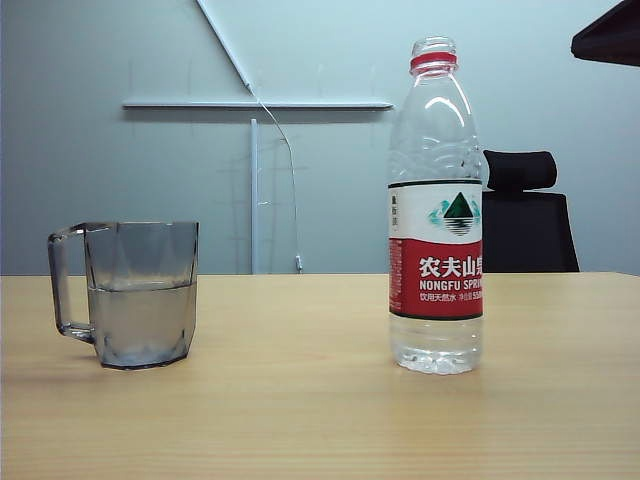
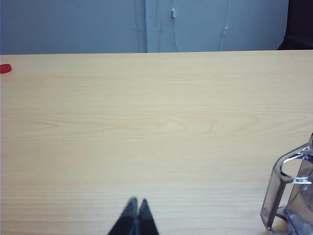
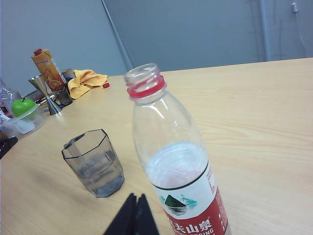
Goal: Pick up the mineral water bottle on the table and pour water into the mug until it's half full.
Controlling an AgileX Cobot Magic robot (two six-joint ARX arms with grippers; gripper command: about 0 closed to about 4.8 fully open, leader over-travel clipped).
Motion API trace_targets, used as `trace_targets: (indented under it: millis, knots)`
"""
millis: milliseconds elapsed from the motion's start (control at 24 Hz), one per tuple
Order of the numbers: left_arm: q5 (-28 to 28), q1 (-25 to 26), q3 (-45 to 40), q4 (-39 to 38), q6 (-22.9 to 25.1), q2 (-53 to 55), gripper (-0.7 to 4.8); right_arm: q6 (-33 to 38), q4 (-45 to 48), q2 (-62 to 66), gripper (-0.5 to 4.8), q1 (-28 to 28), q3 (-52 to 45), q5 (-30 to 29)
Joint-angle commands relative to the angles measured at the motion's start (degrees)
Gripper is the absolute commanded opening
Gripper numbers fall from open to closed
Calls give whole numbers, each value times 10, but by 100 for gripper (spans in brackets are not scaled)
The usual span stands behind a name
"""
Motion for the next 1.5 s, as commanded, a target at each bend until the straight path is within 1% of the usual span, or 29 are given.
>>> trace_targets:
  millis: [42,167,208,250,292,333,416,541,625,666,708,916,1124,1291,1499]
  knots:
    - [2,1,1,5,-2,1,-2,-88,-3,-3,-6,0,2,3]
    - [2,1,1,5,-2,1,-2,-205,-32,-17,-6,-10,-4,2]
    - [2,1,1,5,-2,1,-2,-231,-35,-26,-6,-21,-10,-2]
    - [2,1,1,5,-2,1,-2,-246,-26,-49,-6,-59,-27,-2]
    - [2,1,1,5,-2,1,-2,-245,-14,-69,-6,-102,-43,1]
    - [2,1,1,5,-2,1,-2,-242,-6,-80,-6,-129,-53,-2]
    - [2,1,1,5,-2,1,-2,-233,11,-91,-6,-173,-68,-5]
    - [2,1,1,5,-2,1,-2,-220,28,-88,-6,-247,-82,-33]
    - [2,1,1,5,-2,1,-2,-218,31,-89,-6,-286,-87,-51]
    - [2,1,1,5,-2,1,-2,-206,32,-89,-6,-324,-88,-58]
    - [2,1,1,5,-2,1,-2,-194,33,-90,-6,-341,-89,-53]
    - [2,1,1,5,-2,1,-2,-176,35,-90,-6,-351,-92,-53]
    - [2,1,1,5,-2,1,-2,-145,35,-90,-6,-365,-92,-27]
    - [2,1,1,5,-2,1,-2,-145,33,-90,-6,-382,-92,-27]
    - [2,1,1,5,-2,1,-2,-145,31,-90,-6,-381,-92,-27]
